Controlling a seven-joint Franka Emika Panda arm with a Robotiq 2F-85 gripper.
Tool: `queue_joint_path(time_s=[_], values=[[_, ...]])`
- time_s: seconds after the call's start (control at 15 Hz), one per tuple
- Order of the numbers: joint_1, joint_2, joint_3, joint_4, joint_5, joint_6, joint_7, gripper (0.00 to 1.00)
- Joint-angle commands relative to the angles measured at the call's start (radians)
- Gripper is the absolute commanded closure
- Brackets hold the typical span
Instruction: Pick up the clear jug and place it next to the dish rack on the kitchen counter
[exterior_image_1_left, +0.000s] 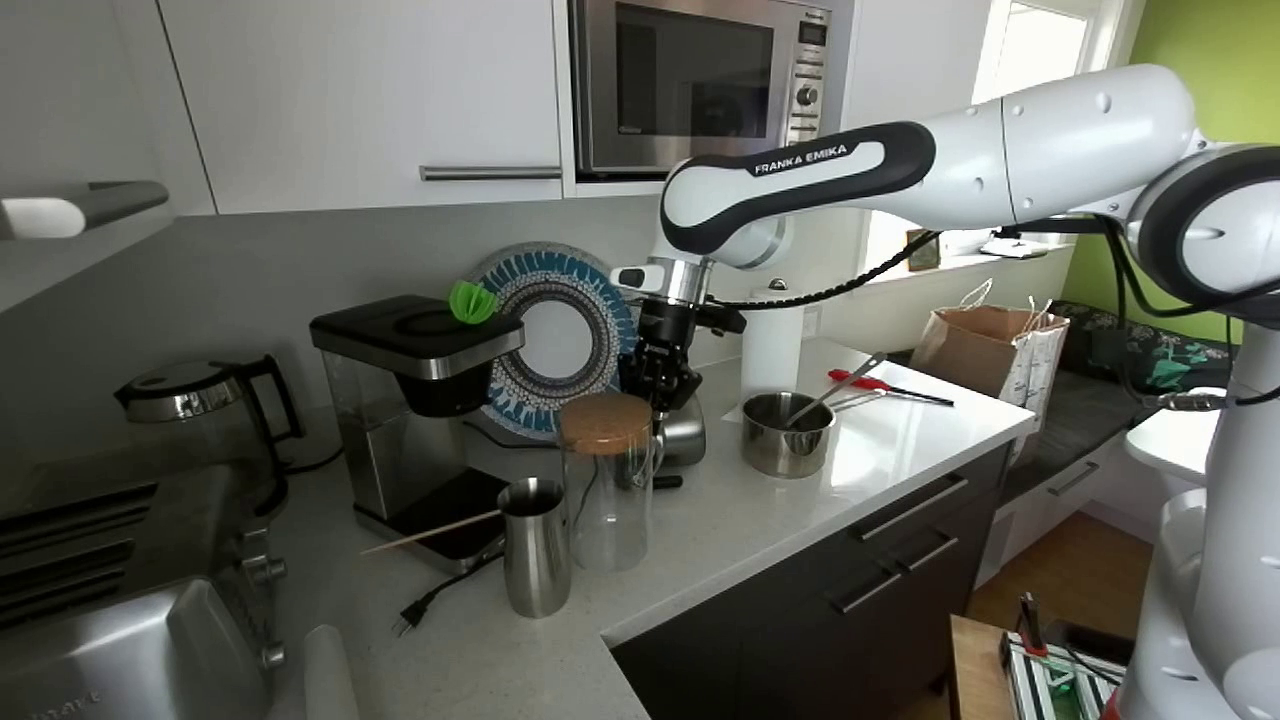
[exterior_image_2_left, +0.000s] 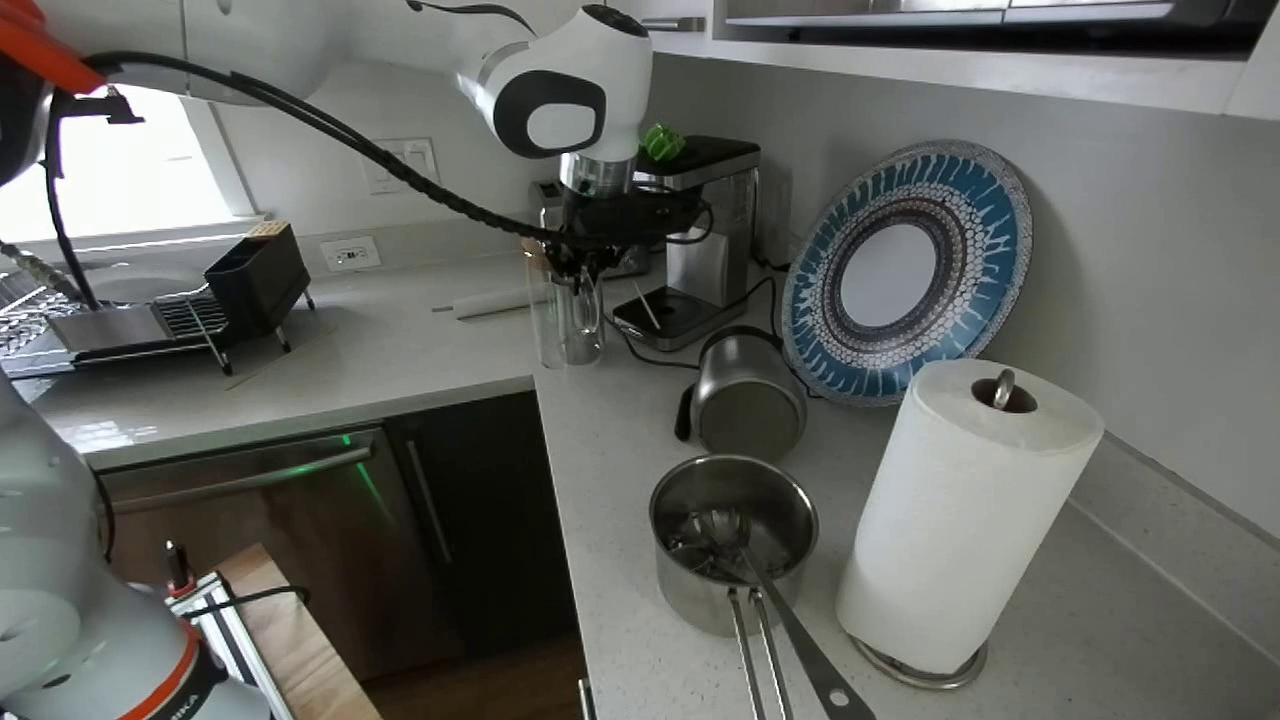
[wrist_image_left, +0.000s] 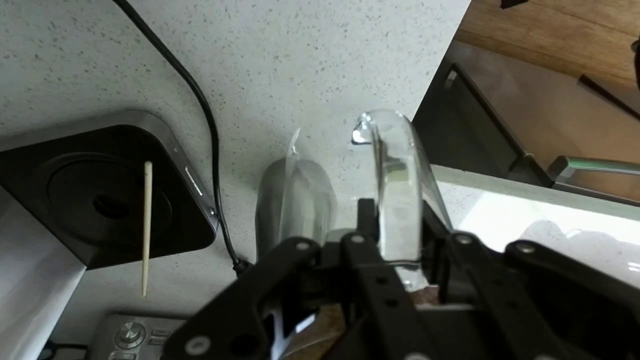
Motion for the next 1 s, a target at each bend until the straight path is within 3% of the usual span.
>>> queue_joint_path(time_s=[0.0,0.93], values=[[0.013,-0.021,0.007,-0.008,0.016,-0.018,-0.029,0.94],[0.094,0.010,0.087,0.031,0.060,0.028,-0.047,0.93]])
